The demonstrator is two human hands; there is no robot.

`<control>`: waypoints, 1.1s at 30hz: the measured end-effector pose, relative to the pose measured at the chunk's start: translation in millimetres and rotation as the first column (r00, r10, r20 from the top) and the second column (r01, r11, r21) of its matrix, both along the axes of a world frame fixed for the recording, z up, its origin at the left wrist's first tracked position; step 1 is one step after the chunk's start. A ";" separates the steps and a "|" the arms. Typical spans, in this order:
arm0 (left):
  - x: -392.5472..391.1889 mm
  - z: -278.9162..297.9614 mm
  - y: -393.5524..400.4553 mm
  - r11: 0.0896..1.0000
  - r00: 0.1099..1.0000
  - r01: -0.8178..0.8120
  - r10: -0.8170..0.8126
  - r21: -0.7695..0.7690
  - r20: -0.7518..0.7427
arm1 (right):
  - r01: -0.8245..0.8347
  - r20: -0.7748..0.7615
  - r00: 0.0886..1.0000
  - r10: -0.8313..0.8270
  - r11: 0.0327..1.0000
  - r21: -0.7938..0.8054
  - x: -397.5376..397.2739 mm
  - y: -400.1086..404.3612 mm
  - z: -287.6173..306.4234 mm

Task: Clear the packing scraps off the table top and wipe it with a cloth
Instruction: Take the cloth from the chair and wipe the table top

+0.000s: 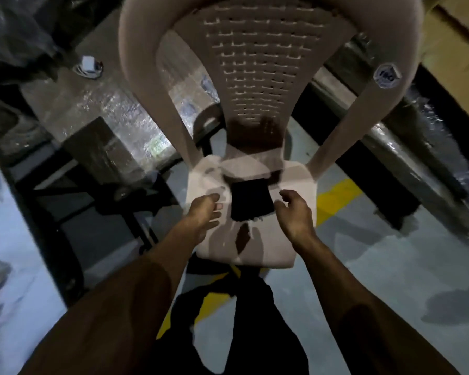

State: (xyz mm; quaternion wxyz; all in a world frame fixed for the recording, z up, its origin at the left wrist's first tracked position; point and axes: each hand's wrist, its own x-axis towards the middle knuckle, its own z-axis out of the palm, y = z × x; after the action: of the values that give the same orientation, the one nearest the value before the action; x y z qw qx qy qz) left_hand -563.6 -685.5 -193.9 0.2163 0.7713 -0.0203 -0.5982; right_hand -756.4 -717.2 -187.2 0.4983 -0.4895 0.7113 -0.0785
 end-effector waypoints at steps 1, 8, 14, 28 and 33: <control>-2.7 -13.7 -2.2 0.999 0.999 -0.033 0.034 0.020 -0.017 | 0.005 0.001 1.000 -0.005 1.000 0.020 -0.3 -5.5 -15.1; -18.2 -96.6 -5.5 0.990 0.990 -0.108 0.116 0.095 -0.085 | 0.085 -0.013 0.996 -0.084 0.979 0.185 6.1 -26.4 -107.9; -23.9 -139.8 -11.9 0.989 0.993 -0.105 0.109 0.100 -0.033 | 0.104 0.038 0.992 -0.121 0.947 0.304 20.0 -33.3 -154.6; -34.6 -39.5 13.9 0.942 0.941 -0.326 0.314 -0.079 -0.129 | 0.317 0.203 0.860 -0.467 0.803 0.505 26.8 -24.3 -54.6; -44.2 25.1 61.1 0.894 0.887 -0.438 0.413 -0.091 -0.208 | 0.237 0.283 0.891 -0.355 0.895 0.377 42.1 4.4 24.9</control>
State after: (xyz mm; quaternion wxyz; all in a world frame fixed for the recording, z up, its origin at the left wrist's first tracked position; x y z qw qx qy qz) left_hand -607.8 -624.5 -168.8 0.3951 0.6822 0.1288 -0.6016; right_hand -714.3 -712.8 -162.3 0.6721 -0.2609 0.6828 -0.1182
